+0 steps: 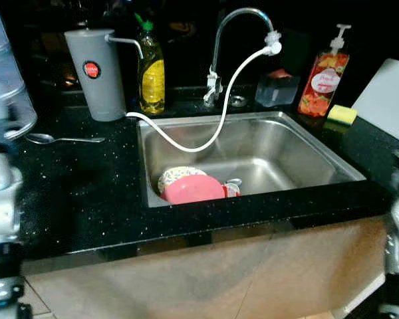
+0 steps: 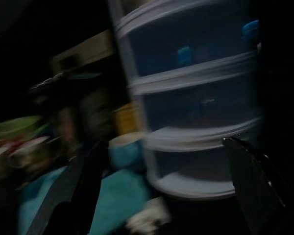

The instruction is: Kitchen organization

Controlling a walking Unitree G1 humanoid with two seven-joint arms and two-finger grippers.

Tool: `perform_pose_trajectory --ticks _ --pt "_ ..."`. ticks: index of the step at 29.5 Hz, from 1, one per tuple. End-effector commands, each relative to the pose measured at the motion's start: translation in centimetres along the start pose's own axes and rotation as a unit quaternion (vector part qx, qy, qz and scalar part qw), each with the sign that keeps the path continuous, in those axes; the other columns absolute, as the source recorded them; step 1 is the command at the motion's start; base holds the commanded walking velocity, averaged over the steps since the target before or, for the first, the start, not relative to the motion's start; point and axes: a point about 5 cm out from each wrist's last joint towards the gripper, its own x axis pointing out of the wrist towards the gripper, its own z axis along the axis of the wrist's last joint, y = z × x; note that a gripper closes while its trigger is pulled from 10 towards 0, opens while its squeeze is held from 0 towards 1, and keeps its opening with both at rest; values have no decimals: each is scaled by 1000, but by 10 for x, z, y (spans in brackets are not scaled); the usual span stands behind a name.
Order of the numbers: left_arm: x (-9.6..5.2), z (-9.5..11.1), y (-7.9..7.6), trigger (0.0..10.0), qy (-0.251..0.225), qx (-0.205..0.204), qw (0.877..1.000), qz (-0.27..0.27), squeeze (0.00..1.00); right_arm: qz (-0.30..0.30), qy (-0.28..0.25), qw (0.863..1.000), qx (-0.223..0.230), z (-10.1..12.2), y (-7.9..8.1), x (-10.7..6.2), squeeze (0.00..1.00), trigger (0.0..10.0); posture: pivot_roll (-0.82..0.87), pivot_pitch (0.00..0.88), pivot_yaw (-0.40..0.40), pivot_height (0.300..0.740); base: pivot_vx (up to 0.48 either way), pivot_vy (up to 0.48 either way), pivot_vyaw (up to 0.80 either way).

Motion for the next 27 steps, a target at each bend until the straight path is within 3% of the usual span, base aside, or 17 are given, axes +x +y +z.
perform_pose_trajectory --ticks 1,2,3,4,10,15,18,22,23,24,27 --pt "1 -19 16 10000 22 33 999 35 0 -33 16 999 -6 -12 -18 2 0 10000 -93 13 -1 740 0 0 0" --pt "1 -19 16 10000 22 33 999 35 0 -33 16 999 -6 -12 -18 2 0 10000 -93 13 -1 740 0 0 0" --pt "-2 -38 30 10000 46 63 995 62 0 -57 43 997 -24 -29 -35 0 0 10000 -93 13 -1 740 0 0 0" --pt "-5 -45 34 10000 54 68 994 65 0 -66 58 996 -22 -36 -41 -1 0 10000 -93 13 -1 740 0 0 0" --pt "-22 -71 48 10000 92 105 984 110 0 -112 109 987 -47 -67 -61 -13 0 10000 -73 23 4 740 0 0 0" --pt "-36 -93 56 10000 103 162 975 113 0 -105 145 982 -63 -92 -61 -31 0 10000 -62 29 20 740 0 0 0" --pt "-37 -98 59 10000 111 164 974 111 0 -104 154 981 -61 -99 -59 -38 0 10000 -62 32 19 740 0 0 0" --pt "-27 -85 48 10000 85 137 982 95 0 -82 137 986 -50 -95 -49 -36 0 10000 -69 34 22 740 0 0 0" --pt "-20 -70 34 10000 50 126 988 69 0 -62 112 991 -44 -84 -39 -29 0 10000 -77 31 23 740 0 0 0" --pt "-20 -70 34 10000 50 126 988 69 0 -62 112 991 -44 -84 -39 -29 0 10000 -77 31 23 740 0 0 0" --pt "-12 -44 5 10000 8 74 997 15 0 -18 56 998 -24 -59 -15 -17 0 10000 -91 28 26 740 0 0 0"
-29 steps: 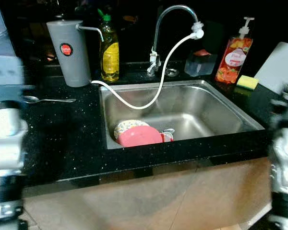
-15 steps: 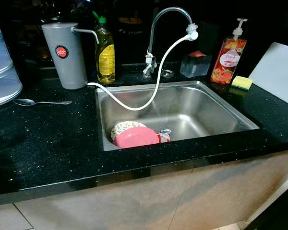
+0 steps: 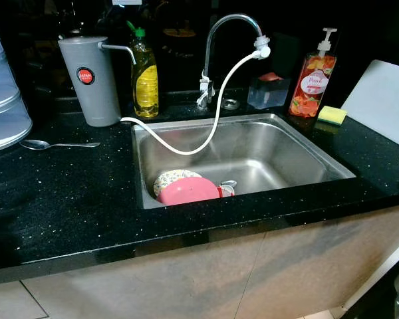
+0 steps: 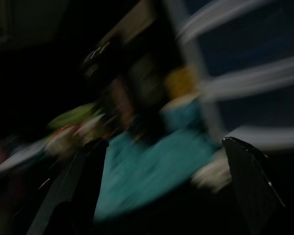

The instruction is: Kitchen organization

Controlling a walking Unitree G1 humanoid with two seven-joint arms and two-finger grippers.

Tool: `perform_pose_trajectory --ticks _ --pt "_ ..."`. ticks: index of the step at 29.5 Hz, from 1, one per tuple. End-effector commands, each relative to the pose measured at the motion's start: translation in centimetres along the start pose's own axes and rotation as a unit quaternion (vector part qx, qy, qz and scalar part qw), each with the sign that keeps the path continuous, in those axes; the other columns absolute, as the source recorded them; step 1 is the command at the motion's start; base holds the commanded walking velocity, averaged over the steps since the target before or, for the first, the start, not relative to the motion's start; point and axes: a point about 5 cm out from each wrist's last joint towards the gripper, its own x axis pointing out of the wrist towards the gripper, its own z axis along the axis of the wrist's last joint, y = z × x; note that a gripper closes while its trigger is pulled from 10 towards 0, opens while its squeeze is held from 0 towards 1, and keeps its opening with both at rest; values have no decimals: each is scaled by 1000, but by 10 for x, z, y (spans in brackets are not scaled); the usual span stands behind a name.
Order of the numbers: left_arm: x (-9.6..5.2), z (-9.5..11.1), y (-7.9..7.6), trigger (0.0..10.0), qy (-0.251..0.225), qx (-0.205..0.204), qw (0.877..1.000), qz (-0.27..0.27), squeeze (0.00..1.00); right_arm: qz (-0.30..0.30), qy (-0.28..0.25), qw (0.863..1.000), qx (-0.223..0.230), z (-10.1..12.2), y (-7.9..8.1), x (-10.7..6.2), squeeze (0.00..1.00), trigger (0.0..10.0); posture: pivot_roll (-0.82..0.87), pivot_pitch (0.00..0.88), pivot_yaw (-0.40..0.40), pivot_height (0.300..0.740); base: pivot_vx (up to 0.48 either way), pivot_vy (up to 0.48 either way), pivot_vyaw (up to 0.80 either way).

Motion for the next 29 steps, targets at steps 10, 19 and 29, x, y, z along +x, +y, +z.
perform_pose_trajectory --ticks 10,19,29 --pt "-29 85 -71 10000 -117 -162 953 -229 0 157 -143 974 75 78 71 -17 0 10000 -110 24 19 740 0 0 0" --pt "-49 117 -89 10000 -148 -219 909 -321 0 237 -176 947 128 111 105 -36 0 10000 -107 14 7 740 0 0 0" --pt "-95 146 -105 10000 -163 -278 821 -471 0 278 -191 926 167 134 116 -54 0 10000 -106 15 2 740 0 0 0"
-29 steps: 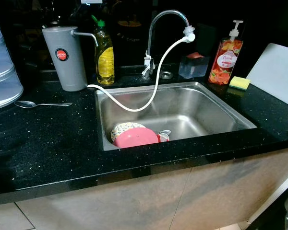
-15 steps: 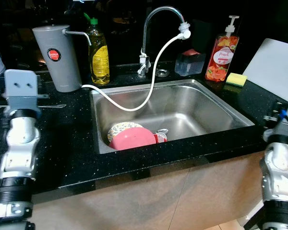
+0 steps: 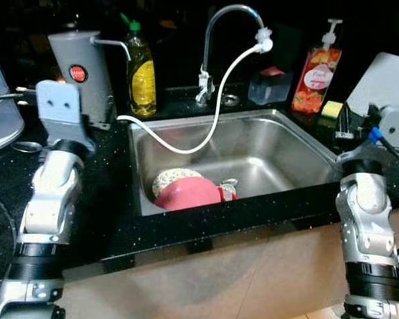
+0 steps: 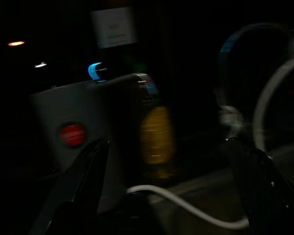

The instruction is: Kitchen organization

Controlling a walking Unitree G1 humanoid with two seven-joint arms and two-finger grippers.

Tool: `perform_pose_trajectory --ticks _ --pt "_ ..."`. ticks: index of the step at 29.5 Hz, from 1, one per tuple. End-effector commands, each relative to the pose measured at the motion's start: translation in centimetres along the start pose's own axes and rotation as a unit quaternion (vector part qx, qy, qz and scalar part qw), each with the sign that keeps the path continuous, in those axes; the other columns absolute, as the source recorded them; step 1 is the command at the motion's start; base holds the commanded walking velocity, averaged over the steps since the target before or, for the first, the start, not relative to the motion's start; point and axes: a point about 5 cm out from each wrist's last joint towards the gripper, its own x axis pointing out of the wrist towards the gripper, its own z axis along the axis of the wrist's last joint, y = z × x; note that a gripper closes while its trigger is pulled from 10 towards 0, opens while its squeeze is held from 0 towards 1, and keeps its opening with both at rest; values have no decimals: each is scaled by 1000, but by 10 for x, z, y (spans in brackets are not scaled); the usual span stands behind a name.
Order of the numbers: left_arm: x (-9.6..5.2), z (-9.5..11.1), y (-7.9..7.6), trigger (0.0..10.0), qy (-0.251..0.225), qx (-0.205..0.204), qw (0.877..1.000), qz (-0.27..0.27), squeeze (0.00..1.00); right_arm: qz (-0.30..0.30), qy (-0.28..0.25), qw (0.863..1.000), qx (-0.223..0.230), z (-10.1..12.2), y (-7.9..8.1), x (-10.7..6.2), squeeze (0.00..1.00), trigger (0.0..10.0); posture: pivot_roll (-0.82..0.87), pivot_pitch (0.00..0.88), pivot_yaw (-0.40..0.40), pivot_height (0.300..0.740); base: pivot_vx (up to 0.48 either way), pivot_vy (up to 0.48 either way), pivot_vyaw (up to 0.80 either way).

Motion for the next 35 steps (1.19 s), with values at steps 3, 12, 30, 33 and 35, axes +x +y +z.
perform_pose_trajectory --ticks 3,12,30,33,35 --pt "-1 3 -19 10000 0 -19 999 -36 0 8 19 1000 8 -5 5 -5 0 10000 -105 16 2 740 0 0 0" --pt "3 3 -34 10000 10 -77 997 -4 0 22 44 998 28 -11 16 -10 0 10000 -107 12 -2 740 0 0 0" --pt "12 12 -45 10000 -8 -40 999 -31 0 3 56 998 -4 -15 -2 -15 0 10000 -94 12 -2 740 0 0 0" --pt "11 12 -32 10000 -7 -22 1000 -17 0 1 59 998 0 -18 1 -16 0 10000 -78 7 -13 740 0 0 0" --pt "10 11 -21 10000 -4 -13 1000 2 0 1 64 998 5 -20 5 -16 0 10000 -59 7 -24 740 0 0 0"
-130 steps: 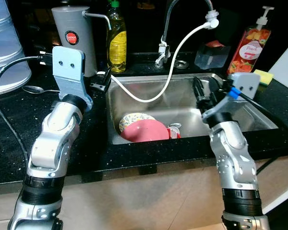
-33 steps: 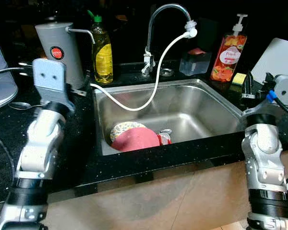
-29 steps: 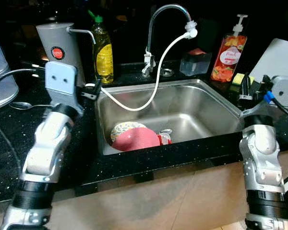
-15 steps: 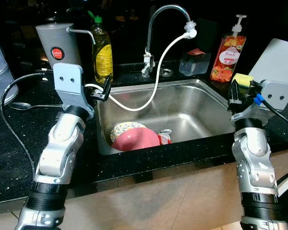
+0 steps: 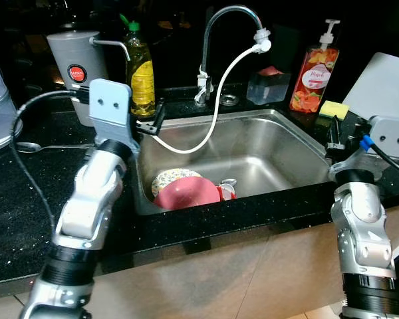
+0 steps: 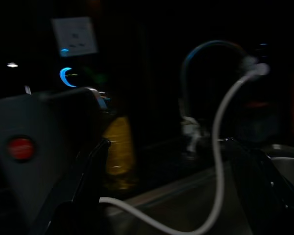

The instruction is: Kitchen organization

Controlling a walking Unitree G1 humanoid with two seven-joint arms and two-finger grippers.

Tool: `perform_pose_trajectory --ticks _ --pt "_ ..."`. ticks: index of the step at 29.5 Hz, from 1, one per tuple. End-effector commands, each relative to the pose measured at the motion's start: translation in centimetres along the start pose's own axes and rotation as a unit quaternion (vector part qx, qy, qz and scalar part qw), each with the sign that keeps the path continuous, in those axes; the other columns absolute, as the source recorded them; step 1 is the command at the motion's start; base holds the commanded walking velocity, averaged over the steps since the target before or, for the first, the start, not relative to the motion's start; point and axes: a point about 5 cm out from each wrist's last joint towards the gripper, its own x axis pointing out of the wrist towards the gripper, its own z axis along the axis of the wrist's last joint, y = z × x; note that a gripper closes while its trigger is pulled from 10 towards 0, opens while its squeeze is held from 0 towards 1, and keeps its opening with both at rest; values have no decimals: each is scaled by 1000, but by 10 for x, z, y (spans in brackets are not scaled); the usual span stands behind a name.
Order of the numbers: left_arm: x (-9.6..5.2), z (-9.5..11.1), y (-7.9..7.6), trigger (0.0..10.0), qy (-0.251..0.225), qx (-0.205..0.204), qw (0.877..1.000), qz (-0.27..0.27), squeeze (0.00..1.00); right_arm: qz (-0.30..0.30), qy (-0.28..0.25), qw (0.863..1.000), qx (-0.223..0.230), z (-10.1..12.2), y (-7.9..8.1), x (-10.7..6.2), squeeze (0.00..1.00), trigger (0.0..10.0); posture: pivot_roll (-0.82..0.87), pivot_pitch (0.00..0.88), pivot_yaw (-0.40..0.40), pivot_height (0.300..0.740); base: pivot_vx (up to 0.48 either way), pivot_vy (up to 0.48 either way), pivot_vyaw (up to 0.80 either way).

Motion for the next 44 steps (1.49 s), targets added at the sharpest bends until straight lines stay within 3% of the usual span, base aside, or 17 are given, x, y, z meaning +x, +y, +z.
perform_pose_trajectory --ticks 1,3,7,11,18,25,36,39,41,44 --pt "-3 -2 18 10000 6 12 1000 29 0 4 8 1000 6 -5 8 0 0 10000 -60 6 -26 740 0 0 0" --pt "-3 -2 31 10000 6 19 999 49 0 17 6 1000 7 -4 14 3 0 10000 -72 7 -23 740 0 0 0" --pt "-3 -3 41 10000 11 25 998 60 0 25 4 1000 4 -3 17 3 0 10000 -78 7 -6 740 0 0 0" --pt "-4 -6 44 10000 16 34 997 60 0 22 8 1000 -14 -4 4 0 0 10000 -108 23 0 740 0 0 0" --pt "0 -8 74 10000 18 49 993 106 0 15 12 999 -27 -7 -2 0 0 10000 -125 30 -2 740 0 0 0" --pt "3 -7 79 10000 19 52 993 106 0 16 18 999 -26 -7 -3 -4 0 10000 -135 48 -2 740 0 0 0" --pt "5 -5 67 10000 5 69 995 77 0 -3 20 999 -37 -10 -12 -6 0 10000 -172 31 20 740 0 0 0" --pt "6 -9 75 10000 11 77 993 93 0 -18 21 999 -43 -9 -18 -8 0 10000 -174 40 19 740 0 0 0" --pt "7 -9 91 10000 14 90 989 114 0 -22 25 998 -47 -12 -23 -10 0 10000 -158 43 17 740 0 0 0" --pt "7 -6 95 10000 13 85 989 117 0 -22 29 998 -48 -14 -23 -10 0 10000 -138 36 9 740 0 0 0"
